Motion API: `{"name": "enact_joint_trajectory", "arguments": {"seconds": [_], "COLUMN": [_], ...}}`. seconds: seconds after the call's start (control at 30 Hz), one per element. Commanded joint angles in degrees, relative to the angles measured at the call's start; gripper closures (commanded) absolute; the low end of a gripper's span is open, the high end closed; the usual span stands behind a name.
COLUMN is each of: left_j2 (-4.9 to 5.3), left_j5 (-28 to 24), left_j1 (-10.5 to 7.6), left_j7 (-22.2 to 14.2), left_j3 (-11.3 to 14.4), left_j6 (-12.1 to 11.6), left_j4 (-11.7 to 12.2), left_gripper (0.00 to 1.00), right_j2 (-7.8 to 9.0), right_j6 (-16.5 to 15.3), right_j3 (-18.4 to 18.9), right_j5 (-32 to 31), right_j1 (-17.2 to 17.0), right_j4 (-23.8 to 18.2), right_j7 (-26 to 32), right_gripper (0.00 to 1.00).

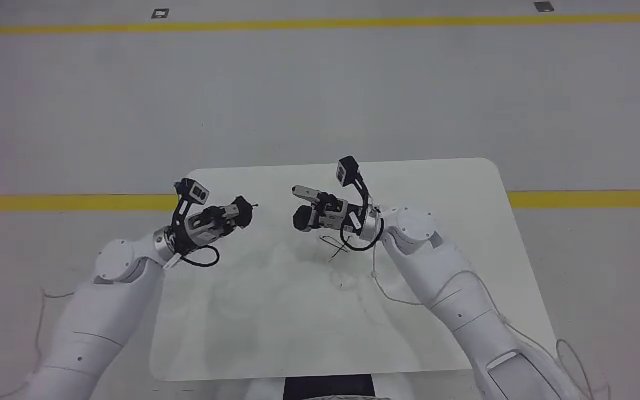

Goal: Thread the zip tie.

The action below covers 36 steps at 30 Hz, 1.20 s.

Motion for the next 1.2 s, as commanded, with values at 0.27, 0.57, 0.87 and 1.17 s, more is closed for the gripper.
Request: {"name": "enact_joint_trajectory", "arguments": {"seconds": [0.27,0.57,0.87,1.17], "left_j2": [-1.91,-1.91,-1.91,-1.91], "left_j5": [0.26,0.26,0.26,0.26], "left_j1": [1.29,1.29,1.29,1.29], "left_j7": [-0.7,-0.7,-0.7,-0.7], "left_j3": [-4.28,-4.28,-4.28,-4.28], "left_j6": [0.0,0.0,0.0,0.0], "left_j4": [-0.86,-0.86,-0.86,-0.86], "left_gripper": [1.0,1.0,1.0,1.0], "right_j2": [0.9,3.12,3.15,1.67], "right_j6": [2.0,6.66,6.0,9.34], "right_j3": [-0.27,-4.89,-5.54,-15.04], "right_j5": [-11.66,-39.88,-41.18,-59.93], "right_j1": [1.39,5.97,6.27,14.44], "right_j4": [-2.38,-9.93,-9.6,-6.84], "right_j7": [-1.5,9.57,10.0,12.84], "right_gripper": [0.0,0.0,0.0,0.0]}}
